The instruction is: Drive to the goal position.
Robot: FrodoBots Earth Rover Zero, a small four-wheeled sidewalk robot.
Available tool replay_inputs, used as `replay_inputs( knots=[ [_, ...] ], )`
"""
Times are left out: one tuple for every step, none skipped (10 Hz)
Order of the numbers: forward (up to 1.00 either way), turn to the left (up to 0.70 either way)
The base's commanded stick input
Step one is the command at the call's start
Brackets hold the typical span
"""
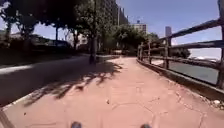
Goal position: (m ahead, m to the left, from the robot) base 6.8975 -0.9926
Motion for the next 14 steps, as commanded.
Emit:
replay_inputs(
  knots=[
    [1.00,0.00],
    [1.00,-0.22],
    [1.00,-0.40],
    [1.00,-0.40],
    [1.00,-0.40],
    [1.00,-0.29],
    [1.00,0.00],
    [1.00,0.00],
    [1.00,0.00],
    [1.00,0.00],
    [1.00,0.00],
    [1.00,0.00],
    [1.00,0.00],
    [1.00,0.00]
  ],
)
